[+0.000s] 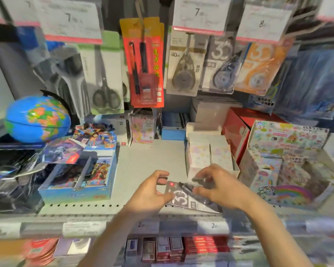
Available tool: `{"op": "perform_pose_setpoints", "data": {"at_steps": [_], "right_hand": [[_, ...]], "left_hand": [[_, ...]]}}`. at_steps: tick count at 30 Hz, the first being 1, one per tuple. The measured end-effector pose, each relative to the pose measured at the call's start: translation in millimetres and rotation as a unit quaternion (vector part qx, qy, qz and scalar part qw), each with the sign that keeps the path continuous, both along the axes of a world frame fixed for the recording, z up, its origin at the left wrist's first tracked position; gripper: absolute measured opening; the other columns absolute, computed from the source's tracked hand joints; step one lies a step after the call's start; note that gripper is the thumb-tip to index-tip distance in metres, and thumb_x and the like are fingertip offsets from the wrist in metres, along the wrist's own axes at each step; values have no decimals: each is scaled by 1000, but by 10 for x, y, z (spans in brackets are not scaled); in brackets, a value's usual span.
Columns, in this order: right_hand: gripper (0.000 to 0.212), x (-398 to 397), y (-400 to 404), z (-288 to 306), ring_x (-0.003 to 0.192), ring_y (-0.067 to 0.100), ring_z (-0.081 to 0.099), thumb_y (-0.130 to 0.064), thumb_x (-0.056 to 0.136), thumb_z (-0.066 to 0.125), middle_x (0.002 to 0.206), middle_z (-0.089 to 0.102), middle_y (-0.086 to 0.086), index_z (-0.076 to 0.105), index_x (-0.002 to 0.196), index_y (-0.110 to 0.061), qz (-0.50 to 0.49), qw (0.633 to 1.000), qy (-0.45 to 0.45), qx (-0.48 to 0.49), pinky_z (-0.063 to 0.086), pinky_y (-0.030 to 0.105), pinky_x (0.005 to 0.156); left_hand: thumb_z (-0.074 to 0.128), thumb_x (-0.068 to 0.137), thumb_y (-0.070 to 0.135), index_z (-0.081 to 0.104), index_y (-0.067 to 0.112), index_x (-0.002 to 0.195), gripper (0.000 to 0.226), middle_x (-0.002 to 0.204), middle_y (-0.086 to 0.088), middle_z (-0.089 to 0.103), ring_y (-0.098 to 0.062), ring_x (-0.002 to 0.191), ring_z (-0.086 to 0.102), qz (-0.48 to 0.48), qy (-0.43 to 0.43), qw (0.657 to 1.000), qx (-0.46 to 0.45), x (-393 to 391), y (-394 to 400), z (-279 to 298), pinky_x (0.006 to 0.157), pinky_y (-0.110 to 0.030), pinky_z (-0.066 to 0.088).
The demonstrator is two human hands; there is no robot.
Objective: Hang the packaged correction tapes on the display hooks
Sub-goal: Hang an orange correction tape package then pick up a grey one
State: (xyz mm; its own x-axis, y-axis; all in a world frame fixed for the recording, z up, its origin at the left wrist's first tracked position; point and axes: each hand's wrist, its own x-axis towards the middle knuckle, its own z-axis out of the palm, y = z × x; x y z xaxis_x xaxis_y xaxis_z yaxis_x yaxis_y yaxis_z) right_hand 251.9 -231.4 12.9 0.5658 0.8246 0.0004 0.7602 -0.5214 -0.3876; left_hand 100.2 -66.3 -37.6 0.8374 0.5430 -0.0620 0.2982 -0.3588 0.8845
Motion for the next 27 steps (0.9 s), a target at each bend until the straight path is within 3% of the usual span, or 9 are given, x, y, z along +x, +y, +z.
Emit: {"op": "perform_pose_setpoints", "data": {"at_steps": [4, 11, 14, 15, 20, 23, 27], "right_hand": [[48, 15, -62, 7, 103, 12, 59, -51, 81, 72, 116, 60, -7, 62, 120, -25, 9, 998, 33, -44, 49, 32, 94], [64, -33, -47, 203, 109, 6, 55, -53, 83, 69, 124, 55, -12, 50, 137, -27, 33, 999, 23, 27, 45, 23, 97], [63, -54, -34, 394, 104, 5, 53, -57, 83, 64, 116, 50, -13, 51, 137, -27, 36, 996, -6, 85, 43, 21, 91], [60, -52, -32, 461, 103, 5, 51, -56, 83, 63, 114, 49, -13, 52, 135, -27, 36, 993, -20, 109, 42, 21, 89], [55, 54, -49, 706, 114, 3, 48, -47, 83, 69, 124, 44, -16, 49, 132, -31, 16, 970, -43, 240, 37, 20, 91], [54, 138, -85, 829, 109, 0, 53, -47, 81, 72, 122, 52, -19, 48, 128, -33, -13, 953, -52, 299, 42, 22, 91], [53, 276, -188, 984, 106, -2, 53, -46, 78, 75, 119, 54, -21, 50, 124, -35, -66, 923, -76, 372, 45, 24, 87]], "left_hand": [[72, 85, 11, 52, 33, 129, 52, 126, 7, 58, -10, 58, 59, 11, -24, 999, -33, 11, -23, 30, 54, -21, 46], [66, 88, -9, 58, 18, 126, 47, 119, -2, 64, -5, 49, 63, 84, -114, 988, -58, -98, -73, 415, 57, -20, 55], [73, 89, 5, 60, 28, 122, 43, 98, -8, 75, -23, 66, 72, 111, -153, 982, 3, -109, -56, 743, 79, -43, 61], [74, 88, 7, 60, 31, 120, 42, 93, -8, 76, -27, 72, 73, 119, -169, 978, 16, -94, -52, 868, 83, -44, 60], [74, 87, 5, 61, 32, 117, 42, 83, -5, 72, -22, 67, 70, 109, -244, 963, 47, 144, -41, 1375, 76, -35, 59], [72, 88, 4, 62, 29, 115, 38, 102, 4, 68, -18, 64, 65, 93, -283, 947, 120, 323, -68, 1629, 70, -21, 55], [68, 93, 18, 59, 29, 123, 33, 119, 15, 53, -4, 80, 63, 62, -295, 894, 333, 484, -152, 1893, 80, -27, 55]]}}
